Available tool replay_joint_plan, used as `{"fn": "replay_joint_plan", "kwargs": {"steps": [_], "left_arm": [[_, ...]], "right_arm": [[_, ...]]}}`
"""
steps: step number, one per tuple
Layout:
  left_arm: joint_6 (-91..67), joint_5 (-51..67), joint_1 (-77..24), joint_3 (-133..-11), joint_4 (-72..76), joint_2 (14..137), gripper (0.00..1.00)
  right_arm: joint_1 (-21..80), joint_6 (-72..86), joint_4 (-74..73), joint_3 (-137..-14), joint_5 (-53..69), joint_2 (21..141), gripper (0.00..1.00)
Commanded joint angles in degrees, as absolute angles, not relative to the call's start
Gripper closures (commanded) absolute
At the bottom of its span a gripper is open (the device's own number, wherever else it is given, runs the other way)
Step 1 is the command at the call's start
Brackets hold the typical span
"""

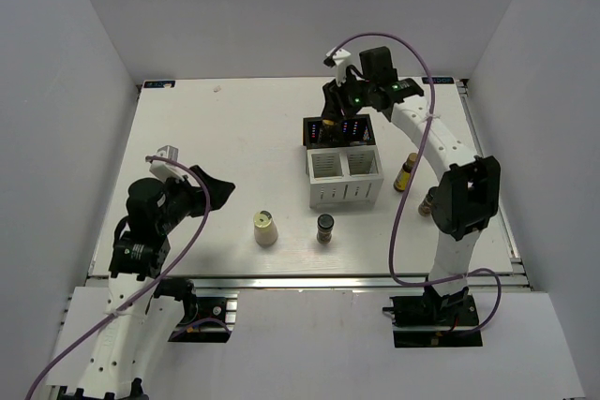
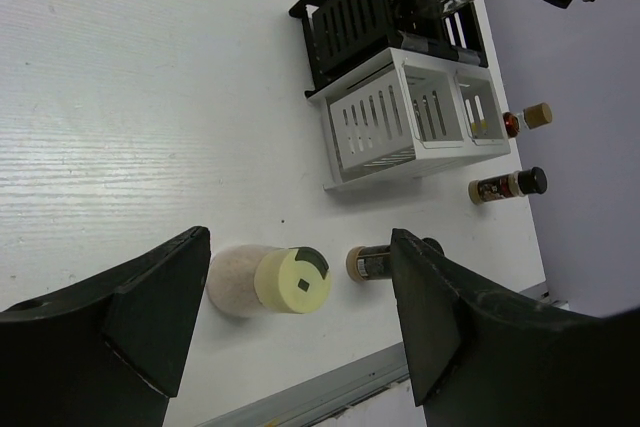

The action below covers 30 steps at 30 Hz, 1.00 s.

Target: Organize the condiment bottles

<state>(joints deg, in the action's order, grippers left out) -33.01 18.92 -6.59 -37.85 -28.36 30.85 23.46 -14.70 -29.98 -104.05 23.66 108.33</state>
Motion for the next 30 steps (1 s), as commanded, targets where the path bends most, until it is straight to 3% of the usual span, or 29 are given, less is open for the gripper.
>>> {"fn": "replay_joint_plan", "kwargs": {"steps": [1,5,12,23,26,30], "left_arm": [[-33.0,19.9,-6.4,-38.1,-29.0,31.3,0.18],[-33.5,19.8,-6.4,-38.0,-29.5,31.2,0.18],[-33.7,20.1,-6.4,-38.2,-29.8,31.5,0.18],[-32.3,20.7,-6.4,-41.1,-32.2,34.2,0.2],[-31.9,21.7,-6.3,-41.8,-32.4,35.0,0.28],[-31.8,23.5,-6.4,-42.6,-33.7,36.8,0.53]], "right_arm": [[24.9,-17.2,-25.0,-104.3,22.7,109.0,0.66],[25.8,-18.6,-25.0,-104.4,21.9,109.9,0.46],[26.2,-19.0,-25.9,-105.1,21.4,111.0,0.27],[25.8,-17.9,-27.9,-112.0,23.5,107.0,0.24],[24.8,-16.8,-28.0,-115.2,26.4,102.8,0.21],[21.5,-16.6,-32.4,-115.1,33.1,98.3,0.2]]}}
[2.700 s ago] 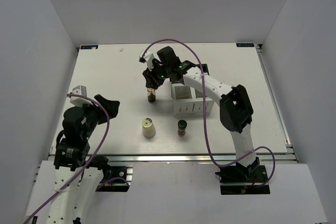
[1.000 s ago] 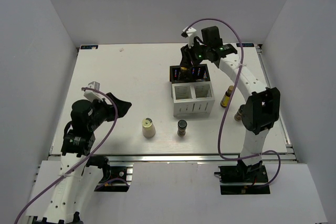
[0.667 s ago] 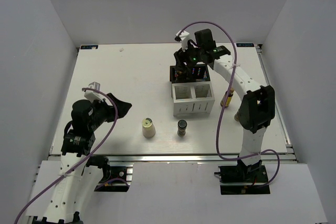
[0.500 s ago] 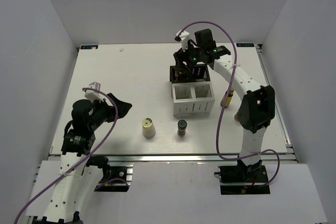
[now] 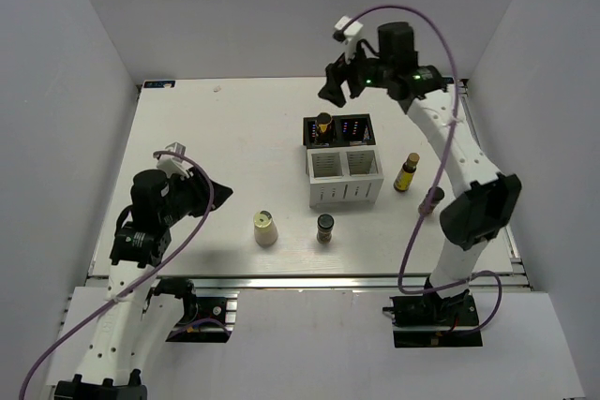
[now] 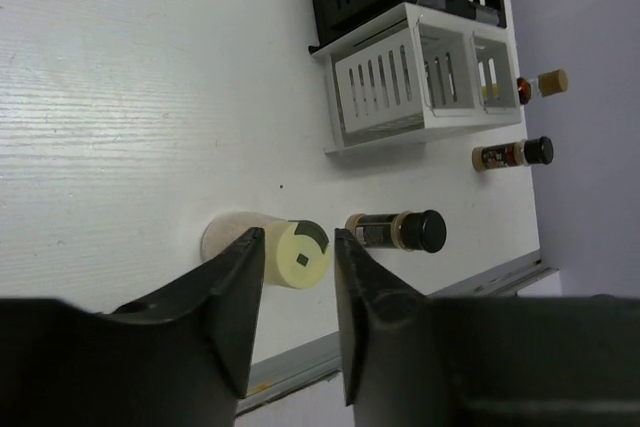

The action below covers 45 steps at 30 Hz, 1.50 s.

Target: Organize the condiment bottles

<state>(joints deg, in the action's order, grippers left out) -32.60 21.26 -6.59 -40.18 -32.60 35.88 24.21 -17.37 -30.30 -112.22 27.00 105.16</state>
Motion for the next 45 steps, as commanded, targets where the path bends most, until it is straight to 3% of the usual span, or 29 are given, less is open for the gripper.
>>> {"fn": "replay_joint_plan", "kwargs": {"steps": [1,4,5,7,9,10,11,12,15,16,20,30,42,45], "left_arm": [[-31.7,23.6,-6.4,-43.0,-34.5,37.6,0.58],[-31.3,22.9,-6.9,-44.6,-36.0,39.3,0.55],[-31.2,22.2,-7.4,-45.3,-37.2,39.9,0.52],[-31.0,20.1,-9.7,-47.5,-38.1,41.3,0.49],[-31.5,17.6,-14.6,-50.3,-39.2,44.4,0.45],[-31.8,13.3,-17.1,-51.3,-39.8,45.7,0.44],[-32.3,10.4,-19.9,-52.4,-40.2,48.7,0.42],[-33.0,7.6,-22.7,-53.7,-40.9,50.3,0.42],[-34.4,-3.8,-33.4,-59.1,-44.6,57.4,0.37],[-34.9,-5.8,-34.4,-61.0,-45.7,58.6,0.35],[-35.0,-9.0,-36.0,-62.3,-44.6,60.7,0.18],[-36.6,-8.4,-36.1,-58.0,-43.3,57.3,0.14],[-38.5,-7.9,-36.1,-55.5,-43.0,55.5,0.13],[-38.6,-7.8,-36.1,-55.2,-42.6,55.8,0.13]], "right_arm": [[20.7,-16.7,-33.6,-113.2,33.3,97.4,0.22],[16.7,-15.7,-37.8,-109.1,29.9,93.4,0.45],[13.7,-15.2,-38.3,-105.9,28.5,91.1,0.63],[10.2,-14.7,-39.4,-103.0,27.4,88.7,0.8],[6.3,-16.2,-42.8,-100.6,25.2,86.1,0.72],[5.3,-17.3,-44.3,-100.3,24.3,85.7,0.64],[3.5,-19.0,-45.6,-99.8,22.3,85.0,0.47],[2.6,-19.9,-46.8,-98.3,21.7,84.6,0.41],[1.8,-22.3,-49.2,-92.9,20.8,83.1,0.32],[-1.4,-22.8,-49.1,-91.3,20.8,82.7,0.23],[-1.8,-25.2,-47.2,-83.4,19.1,81.1,0.17],[-1.8,-25.2,-41.9,-74.7,18.4,84.5,0.2],[-1.8,-23.3,-37.4,-73.7,19.4,90.2,0.39],[-1.8,-23.6,-36.6,-72.7,19.6,89.8,0.51]]}}
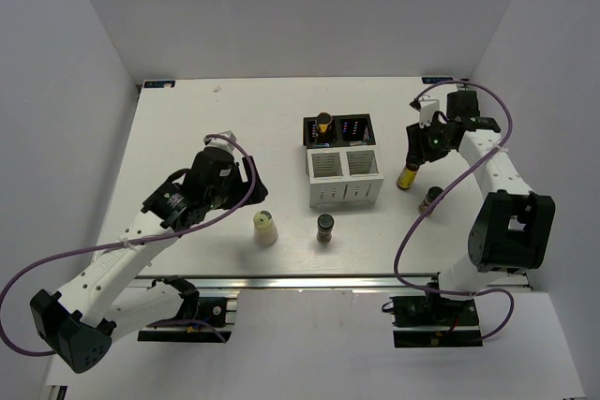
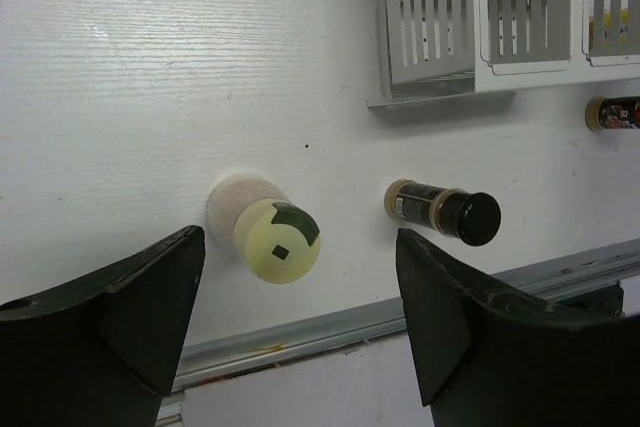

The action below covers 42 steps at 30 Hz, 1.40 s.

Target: Organize the condiment bottles

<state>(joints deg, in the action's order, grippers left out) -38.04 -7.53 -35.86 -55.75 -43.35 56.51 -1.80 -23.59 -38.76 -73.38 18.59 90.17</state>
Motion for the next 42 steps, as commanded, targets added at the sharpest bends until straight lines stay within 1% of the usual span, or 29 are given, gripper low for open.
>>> {"fn": "replay_joint_plan", "kwargs": {"steps": [1,3,4,5,7,8,10,13,14,17,18,22,25,31,34,42], "left_arm": [[-38.6,-7.7,-36.1,-55.2,-42.4,55.8,0.13],[-38.6,-7.6,-36.1,-55.0,-42.1,56.2,0.13],[-38.6,-7.5,-36.1,-55.0,-41.9,56.3,0.13],[-38.6,-7.4,-36.1,-55.1,-41.9,56.5,0.13],[-38.5,-7.3,-36.1,-55.2,-41.7,56.8,0.13],[-38.4,-7.3,-36.1,-55.2,-41.7,57.0,0.13],[-38.4,-7.3,-36.1,-55.4,-41.7,57.1,0.13],[-38.3,-6.9,-36.1,-55.0,-41.5,57.2,0.13],[-38.3,-6.8,-36.1,-54.9,-41.4,57.3,0.13],[-38.2,-6.6,-36.1,-54.8,-41.0,57.6,0.13],[-38.1,-6.5,-36.1,-54.8,-41.1,57.7,0.13],[-38.1,-6.7,-36.1,-54.8,-40.8,57.6,0.13],[-38.1,-6.3,-36.2,-54.8,-40.7,57.6,0.13],[-38.1,-6.6,-36.2,-54.6,-41.5,57.0,0.13],[-38.4,-6.9,-36.2,-54.4,-42.0,56.3,0.13],[-39.3,-6.7,-36.2,-53.4,-41.8,55.6,0.13]], "right_arm": [[-1.8,-23.6,-36.5,-72.3,19.6,89.7,0.59],[-1.8,-24.0,-36.6,-72.2,19.7,89.7,0.66],[-1.8,-24.3,-36.7,-72.0,19.8,89.6,0.74],[-1.8,-24.5,-36.8,-72.0,19.9,89.3,0.77],[-1.8,-25.3,-36.8,-72.1,19.8,88.5,0.87],[-1.8,-25.6,-36.7,-72.5,19.5,88.2,0.99],[-1.8,-26.3,-36.0,-74.1,18.9,87.1,1.0],[-1.8,-26.7,-36.1,-80.7,18.7,87.4,1.0],[-1.8,-26.4,-36.6,-85.9,19.5,88.1,1.0],[-1.7,-24.4,-39.8,-94.5,21.4,91.8,1.0],[-1.6,-23.8,-40.5,-100.1,21.8,92.8,1.0],[-0.2,-22.2,-43.7,-112.0,22.8,98.6,1.0],[4.9,-21.1,-46.5,-118.4,24.3,101.7,1.0],[13.0,-20.3,-45.4,-119.0,24.2,102.8,1.0],[15.3,-20.0,-45.0,-119.1,24.3,103.3,1.0],[16.3,-20.0,-44.2,-118.2,23.8,106.4,1.0]]}}
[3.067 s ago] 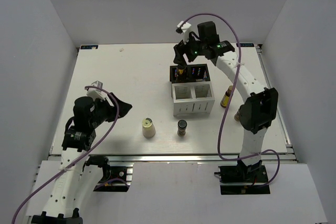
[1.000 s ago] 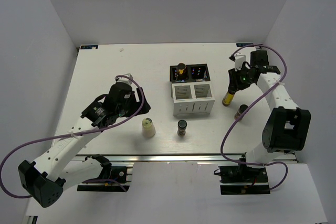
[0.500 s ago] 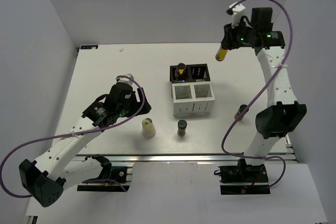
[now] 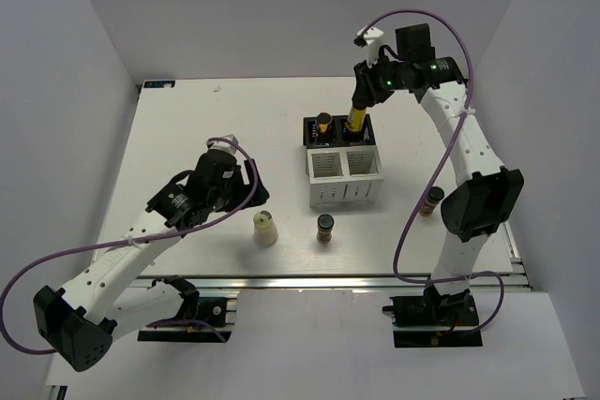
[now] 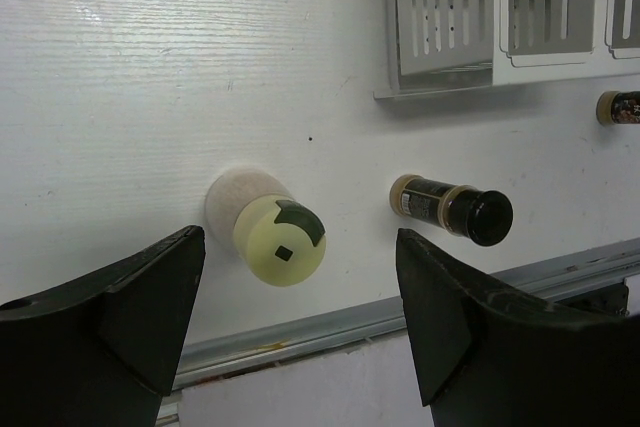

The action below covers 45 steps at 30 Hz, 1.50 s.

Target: Organize the condiment bottles

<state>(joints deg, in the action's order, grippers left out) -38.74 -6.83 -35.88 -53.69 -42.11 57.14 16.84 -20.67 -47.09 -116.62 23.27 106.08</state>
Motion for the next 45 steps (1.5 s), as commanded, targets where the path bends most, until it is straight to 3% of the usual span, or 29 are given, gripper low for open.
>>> {"fn": "replay_joint_plan", "kwargs": {"steps": [1,12,14,15,20,25,27,40,45], "left_arm": [[-39.3,-6.7,-36.2,-53.4,-41.8,55.6,0.13],[-39.1,-5.1,-36.4,-52.3,-40.8,55.9,0.13],[-39.1,-5.4,-37.2,-52.1,-40.9,56.8,0.13],[-39.1,-5.9,-37.5,-52.1,-41.0,57.1,0.13],[-40.0,-8.8,-40.8,-52.5,-42.3,60.3,0.13],[-41.7,-12.4,-43.2,-52.7,-43.7,62.0,0.13],[-42.4,-13.4,-44.3,-52.7,-44.4,62.7,0.13],[-46.1,-20.7,-48.8,-53.0,-46.1,69.4,0.12],[-46.7,-21.5,-49.1,-53.3,-45.7,73.9,0.18]], "right_arm": [[16.3,-20.1,-44.1,-118.2,23.6,106.7,1.0],[16.3,-21.5,-42.6,-112.2,24.1,110.2,1.0],[16.3,-22.1,-41.4,-109.2,24.0,110.2,0.91],[16.3,-22.2,-40.5,-108.5,23.9,110.2,0.83],[16.3,-22.8,-39.7,-105.7,23.5,110.6,0.66],[16.3,-22.9,-38.7,-104.1,24.2,109.3,0.28],[16.3,-22.9,-38.7,-104.1,24.3,108.2,0.21],[10.9,-17.8,-36.9,-100.8,27.2,95.5,0.21],[9.2,-17.5,-35.5,-96.1,27.9,90.6,0.21]]}}
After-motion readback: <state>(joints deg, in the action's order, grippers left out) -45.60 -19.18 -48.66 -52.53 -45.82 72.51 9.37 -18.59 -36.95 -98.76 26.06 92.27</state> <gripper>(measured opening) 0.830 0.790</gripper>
